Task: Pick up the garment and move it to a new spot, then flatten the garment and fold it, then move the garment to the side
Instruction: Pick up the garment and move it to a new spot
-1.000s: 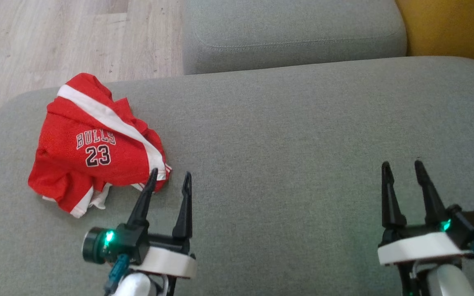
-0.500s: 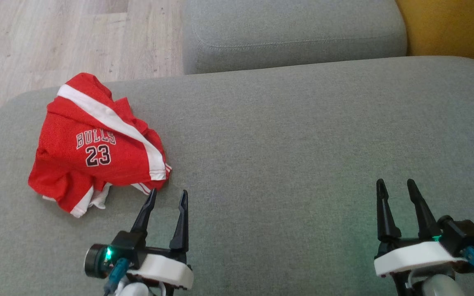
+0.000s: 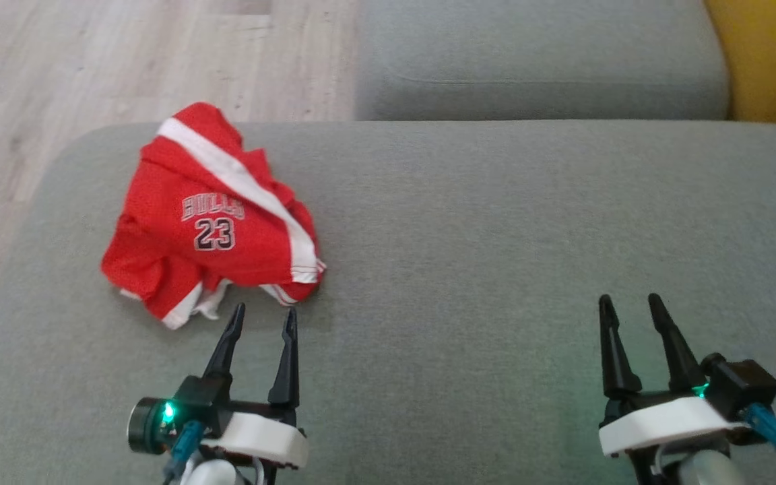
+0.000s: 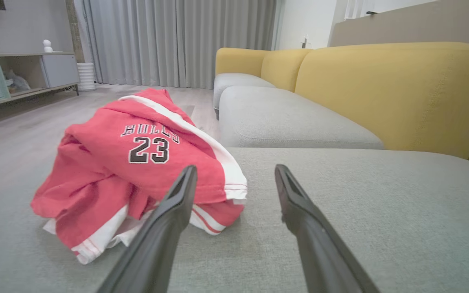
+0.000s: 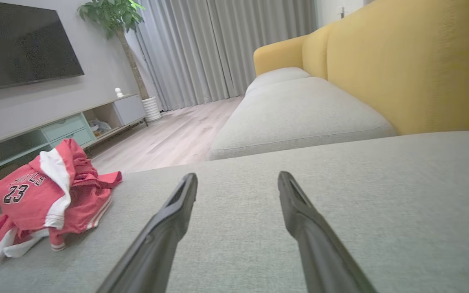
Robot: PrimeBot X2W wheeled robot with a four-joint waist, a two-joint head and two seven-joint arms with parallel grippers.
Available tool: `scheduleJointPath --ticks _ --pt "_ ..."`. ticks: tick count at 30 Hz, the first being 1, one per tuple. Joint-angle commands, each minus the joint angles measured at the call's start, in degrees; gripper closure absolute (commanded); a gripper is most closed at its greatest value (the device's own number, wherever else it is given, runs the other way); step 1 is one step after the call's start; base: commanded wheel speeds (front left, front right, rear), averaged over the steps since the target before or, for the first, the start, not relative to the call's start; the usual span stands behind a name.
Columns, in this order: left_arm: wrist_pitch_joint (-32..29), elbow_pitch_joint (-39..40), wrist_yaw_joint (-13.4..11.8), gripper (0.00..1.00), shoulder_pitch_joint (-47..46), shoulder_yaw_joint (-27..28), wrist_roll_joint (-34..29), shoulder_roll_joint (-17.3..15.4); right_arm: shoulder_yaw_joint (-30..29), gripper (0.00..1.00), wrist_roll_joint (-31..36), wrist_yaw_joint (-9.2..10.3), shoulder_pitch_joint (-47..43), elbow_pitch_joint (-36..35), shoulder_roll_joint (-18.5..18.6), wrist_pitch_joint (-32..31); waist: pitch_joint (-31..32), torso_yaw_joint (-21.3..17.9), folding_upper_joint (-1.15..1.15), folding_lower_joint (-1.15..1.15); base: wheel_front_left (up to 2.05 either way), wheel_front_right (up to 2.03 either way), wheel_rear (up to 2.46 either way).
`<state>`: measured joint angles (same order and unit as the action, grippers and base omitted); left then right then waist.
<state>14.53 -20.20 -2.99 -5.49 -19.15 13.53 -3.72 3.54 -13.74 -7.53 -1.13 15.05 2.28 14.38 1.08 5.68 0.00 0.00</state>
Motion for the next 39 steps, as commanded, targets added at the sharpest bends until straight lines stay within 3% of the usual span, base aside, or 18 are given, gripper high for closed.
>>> scheduleJointPath --ticks 1,17,27,33,39 --pt "0.47 1.53 -0.11 0.00 -2.00 2.30 -0.54 0.12 1.94 0.00 -0.61 0.04 1.87 -1.65 0.60 0.62 0.48 1.88 0.00 0.00 0.00 0.00 0.00" --pt "0.47 1.25 -0.11 0.00 -0.44 4.65 -1.72 -0.27 6.55 0.00 -2.86 0.04 0.70 -1.19 0.60 0.62 1.97 10.50 0.00 0.00 0.00 0.00 0.00" --pt "0.47 1.48 0.39 0.00 -0.85 5.28 -2.62 -1.05 7.16 0.00 -3.54 0.04 0.98 -1.20 0.60 0.62 1.22 11.14 0.00 0.00 0.00 0.00 0.00" --pt "-3.49 -0.03 3.54 0.00 -9.43 4.77 -3.42 -4.72 7.07 0.00 -3.22 0.04 3.27 -2.13 0.60 0.62 -4.05 9.09 0.00 0.00 0.00 0.00 0.00" --pt "-14.73 -3.18 7.90 0.00 -25.61 4.91 -3.42 -10.58 6.91 0.00 -3.35 0.04 6.57 -3.44 0.60 0.62 -10.33 5.80 0.00 0.00 0.00 0.00 0.00"
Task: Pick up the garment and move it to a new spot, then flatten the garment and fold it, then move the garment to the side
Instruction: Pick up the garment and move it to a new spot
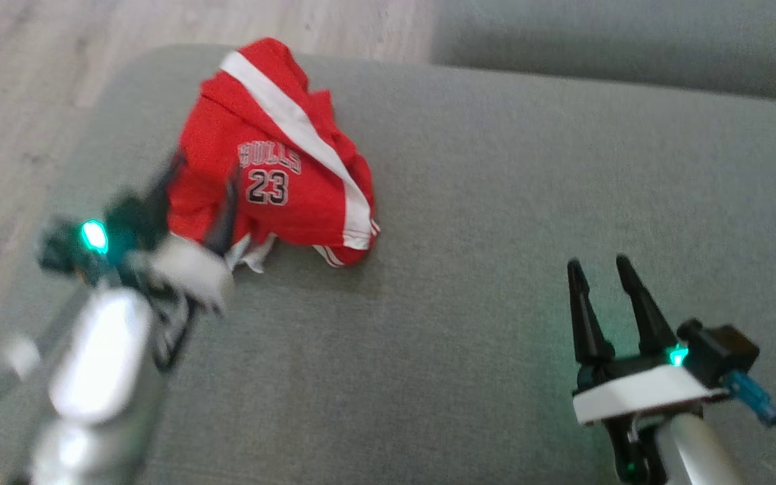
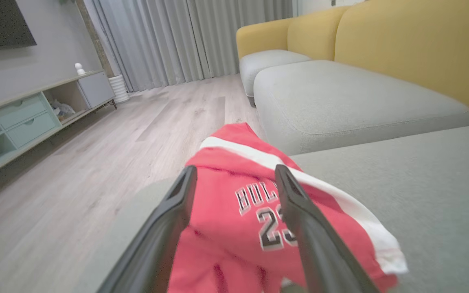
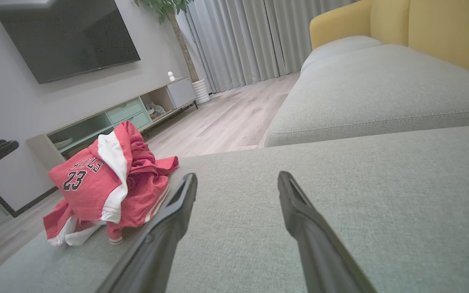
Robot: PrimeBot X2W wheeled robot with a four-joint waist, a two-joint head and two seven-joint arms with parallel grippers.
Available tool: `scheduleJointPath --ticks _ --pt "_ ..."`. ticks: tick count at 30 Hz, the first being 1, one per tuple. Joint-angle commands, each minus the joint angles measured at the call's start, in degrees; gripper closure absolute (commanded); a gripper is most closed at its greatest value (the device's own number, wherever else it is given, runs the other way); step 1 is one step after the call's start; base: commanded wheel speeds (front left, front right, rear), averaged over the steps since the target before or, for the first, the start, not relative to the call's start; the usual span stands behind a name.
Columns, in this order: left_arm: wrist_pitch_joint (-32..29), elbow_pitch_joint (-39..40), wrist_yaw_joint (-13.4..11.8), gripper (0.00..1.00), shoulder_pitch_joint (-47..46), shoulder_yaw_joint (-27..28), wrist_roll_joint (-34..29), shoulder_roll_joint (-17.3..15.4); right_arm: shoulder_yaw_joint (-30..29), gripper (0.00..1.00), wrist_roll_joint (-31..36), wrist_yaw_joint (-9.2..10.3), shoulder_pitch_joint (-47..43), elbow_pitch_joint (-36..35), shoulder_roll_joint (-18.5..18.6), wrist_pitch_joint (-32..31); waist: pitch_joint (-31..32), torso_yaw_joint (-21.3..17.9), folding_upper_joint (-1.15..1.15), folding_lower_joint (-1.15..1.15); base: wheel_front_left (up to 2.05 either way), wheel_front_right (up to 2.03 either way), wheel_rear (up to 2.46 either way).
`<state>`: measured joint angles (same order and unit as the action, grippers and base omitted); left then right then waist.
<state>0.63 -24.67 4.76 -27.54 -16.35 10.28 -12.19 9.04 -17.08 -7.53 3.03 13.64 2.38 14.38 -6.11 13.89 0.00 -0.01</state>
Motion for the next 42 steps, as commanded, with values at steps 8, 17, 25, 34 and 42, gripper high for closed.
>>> scheduleJointPath --ticks 8,17,25,34,42 --pt "-14.69 -7.21 2.46 0.00 -19.06 -0.61 1.81 -7.98 2.38 0.00 -0.20 0.04 6.05 -2.39 0.50 0.62 -8.86 -6.95 0.00 0.01 0.00 0.00 0.00" --pt "-22.24 -18.91 2.70 0.00 -26.99 -3.40 8.61 -11.57 4.87 0.00 -0.45 0.04 8.54 -2.22 0.50 0.62 -12.10 -11.88 0.00 0.01 0.00 0.00 0.00" --pt "-21.66 -23.98 2.71 1.00 -27.63 -6.67 13.46 -13.41 4.53 0.00 -0.76 0.04 8.23 -2.35 0.50 0.62 -11.59 -13.43 0.00 0.01 0.00 0.00 0.00" --pt "-5.61 -20.47 2.72 1.00 -29.67 -7.56 14.84 -13.12 3.38 0.00 -0.67 0.04 6.07 -1.08 0.50 0.62 -6.36 -11.61 0.00 0.01 0.00 0.00 0.00" --pt "1.78 -10.06 2.27 1.00 -28.82 -7.71 14.99 -11.72 2.37 0.00 -1.35 0.04 3.32 -0.04 0.50 0.62 -0.91 -9.90 0.00 0.01 0.00 0.00 0.00"
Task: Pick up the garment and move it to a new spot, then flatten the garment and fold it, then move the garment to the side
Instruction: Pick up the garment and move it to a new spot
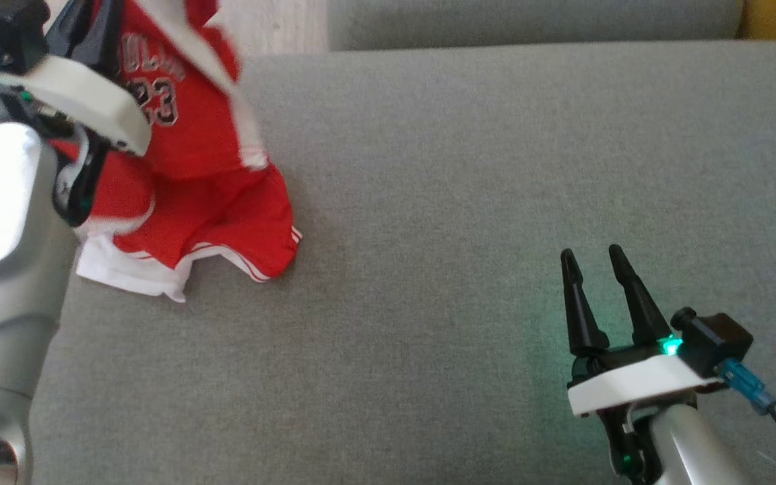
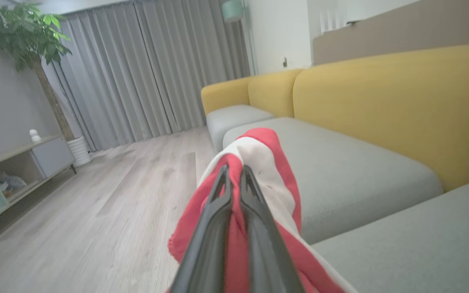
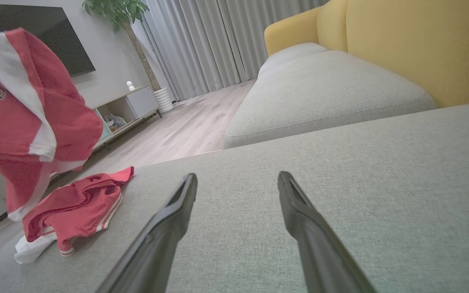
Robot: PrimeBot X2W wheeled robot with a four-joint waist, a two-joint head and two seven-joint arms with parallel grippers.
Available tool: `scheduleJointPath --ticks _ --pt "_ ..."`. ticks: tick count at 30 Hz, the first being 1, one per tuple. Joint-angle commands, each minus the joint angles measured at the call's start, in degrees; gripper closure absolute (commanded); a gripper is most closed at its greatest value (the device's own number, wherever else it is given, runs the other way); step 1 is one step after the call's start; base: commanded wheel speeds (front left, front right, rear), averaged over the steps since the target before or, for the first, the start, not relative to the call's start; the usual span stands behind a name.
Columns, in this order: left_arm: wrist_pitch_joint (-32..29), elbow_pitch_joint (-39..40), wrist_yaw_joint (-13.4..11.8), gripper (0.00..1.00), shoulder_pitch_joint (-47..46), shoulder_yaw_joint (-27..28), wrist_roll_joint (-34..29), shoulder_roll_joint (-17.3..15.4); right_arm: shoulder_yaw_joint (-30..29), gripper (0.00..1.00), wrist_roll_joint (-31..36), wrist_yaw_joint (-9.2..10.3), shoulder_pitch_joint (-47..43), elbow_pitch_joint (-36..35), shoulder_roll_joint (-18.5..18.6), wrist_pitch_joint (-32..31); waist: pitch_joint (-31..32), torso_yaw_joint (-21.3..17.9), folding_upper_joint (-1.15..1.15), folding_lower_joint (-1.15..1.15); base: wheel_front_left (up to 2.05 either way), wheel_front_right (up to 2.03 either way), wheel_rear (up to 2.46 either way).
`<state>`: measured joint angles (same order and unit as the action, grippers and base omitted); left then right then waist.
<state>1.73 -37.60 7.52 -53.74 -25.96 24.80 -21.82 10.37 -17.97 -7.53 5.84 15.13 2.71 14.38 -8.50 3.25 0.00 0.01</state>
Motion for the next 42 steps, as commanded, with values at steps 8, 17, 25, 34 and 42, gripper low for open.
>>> scheduleJointPath --ticks 8,17,25,34,42 --pt "-2.69 18.06 -1.73 1.00 1.78 -0.11 1.39 -0.73 -0.36 0.00 -1.35 0.04 0.06 -1.96 0.17 0.62 3.13 -0.77 0.00 -0.01 0.00 0.00 0.00" --pt "-8.34 28.28 -2.97 1.00 5.95 -4.07 2.26 1.79 -1.43 0.00 -1.89 0.04 1.54 -3.25 0.17 0.62 1.74 -7.39 0.00 -0.01 0.00 0.00 0.00" --pt "-9.15 28.74 -4.12 1.00 7.30 -7.54 2.24 5.96 -0.19 0.00 -3.90 0.04 3.46 -5.52 0.17 0.62 -1.74 -17.79 0.00 -0.01 0.00 0.00 0.00" --pt "-6.17 18.51 -3.99 0.09 1.35 -10.01 0.77 11.51 3.37 0.00 -6.76 0.04 4.03 -7.50 0.17 0.62 -5.01 -27.41 0.00 -0.01 0.00 0.00 0.00" --pt "1.78 6.97 -4.35 0.00 -3.59 -8.97 -0.99 12.30 2.82 0.00 -7.37 0.04 3.74 -8.37 0.17 0.62 -5.58 -27.87 0.00 -0.01 0.00 0.00 0.00"
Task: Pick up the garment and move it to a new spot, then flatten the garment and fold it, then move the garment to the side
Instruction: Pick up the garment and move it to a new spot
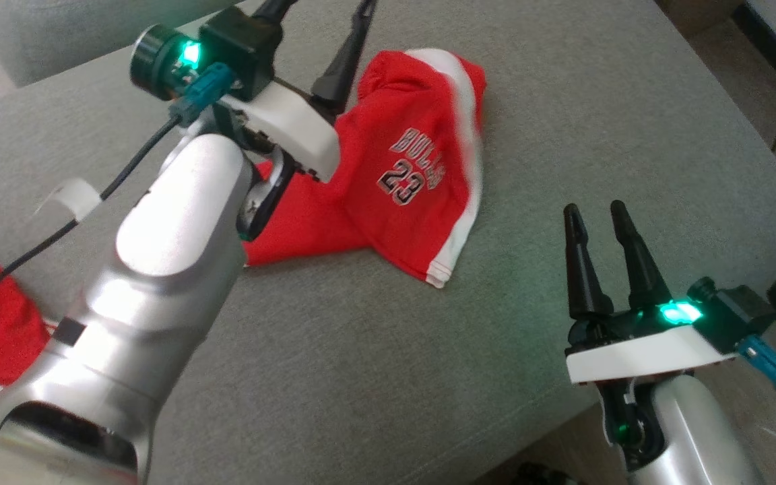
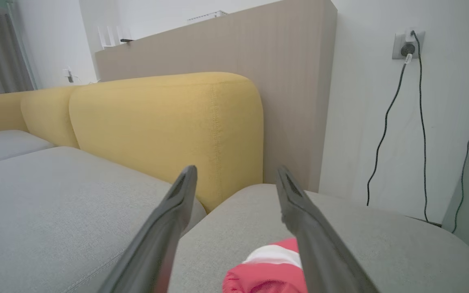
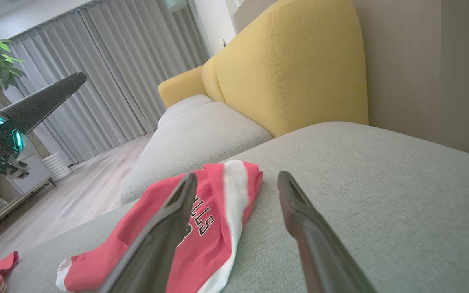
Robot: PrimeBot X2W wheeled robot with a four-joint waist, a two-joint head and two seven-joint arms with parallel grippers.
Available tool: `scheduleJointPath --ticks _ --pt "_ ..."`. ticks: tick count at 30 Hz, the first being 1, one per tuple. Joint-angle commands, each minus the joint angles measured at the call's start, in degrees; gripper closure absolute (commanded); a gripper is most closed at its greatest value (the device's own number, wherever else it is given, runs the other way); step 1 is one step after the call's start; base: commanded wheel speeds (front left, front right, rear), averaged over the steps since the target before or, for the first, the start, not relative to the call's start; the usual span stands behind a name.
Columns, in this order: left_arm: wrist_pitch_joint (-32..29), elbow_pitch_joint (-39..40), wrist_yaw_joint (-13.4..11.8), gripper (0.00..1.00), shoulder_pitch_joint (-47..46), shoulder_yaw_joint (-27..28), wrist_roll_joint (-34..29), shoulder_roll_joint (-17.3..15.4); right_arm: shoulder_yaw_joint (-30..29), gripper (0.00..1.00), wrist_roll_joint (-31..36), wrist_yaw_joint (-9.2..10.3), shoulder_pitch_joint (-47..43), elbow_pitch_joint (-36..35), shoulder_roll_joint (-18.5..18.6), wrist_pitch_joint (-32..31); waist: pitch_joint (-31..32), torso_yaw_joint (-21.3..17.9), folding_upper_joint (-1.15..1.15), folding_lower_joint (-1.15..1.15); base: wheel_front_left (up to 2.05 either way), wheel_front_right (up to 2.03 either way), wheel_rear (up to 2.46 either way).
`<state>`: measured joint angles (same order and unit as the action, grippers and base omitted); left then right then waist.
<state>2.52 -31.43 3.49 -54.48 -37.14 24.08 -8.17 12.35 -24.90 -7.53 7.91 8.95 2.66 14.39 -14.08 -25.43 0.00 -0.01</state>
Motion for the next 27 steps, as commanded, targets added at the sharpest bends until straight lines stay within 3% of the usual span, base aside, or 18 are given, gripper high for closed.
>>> scheduleJointPath --ticks 1,8,16,21,27 --pt "1.93 0.12 -0.30 0.00 -2.93 2.36 -0.39 -1.68 0.70 0.00 -0.29 0.04 1.58 -2.22 0.21 0.61 0.06 1.40 0.00 0.01 0.00 0.00 0.00" --pt "8.16 -0.99 -0.86 0.00 1.18 3.89 0.34 -4.22 -1.54 0.00 1.81 0.04 0.99 -1.92 0.21 0.61 1.99 7.94 0.00 0.01 0.00 0.00 0.00" --pt "11.50 3.93 -3.01 0.00 12.50 6.07 2.60 -6.25 -4.69 0.00 5.73 0.04 -0.23 -1.23 0.21 0.61 5.43 16.24 0.00 0.01 0.00 0.00 0.00" --pt "12.30 10.41 -6.51 0.00 24.01 7.93 3.53 -6.49 -6.88 0.00 7.29 0.04 -2.06 -0.74 0.21 0.61 7.92 21.06 0.00 0.01 0.00 0.00 0.00" --pt "12.45 17.39 -10.06 0.00 36.61 10.32 1.92 -4.74 -7.41 0.00 8.88 0.04 -4.02 0.30 0.21 0.61 9.55 24.24 0.00 0.01 0.00 0.00 0.00"
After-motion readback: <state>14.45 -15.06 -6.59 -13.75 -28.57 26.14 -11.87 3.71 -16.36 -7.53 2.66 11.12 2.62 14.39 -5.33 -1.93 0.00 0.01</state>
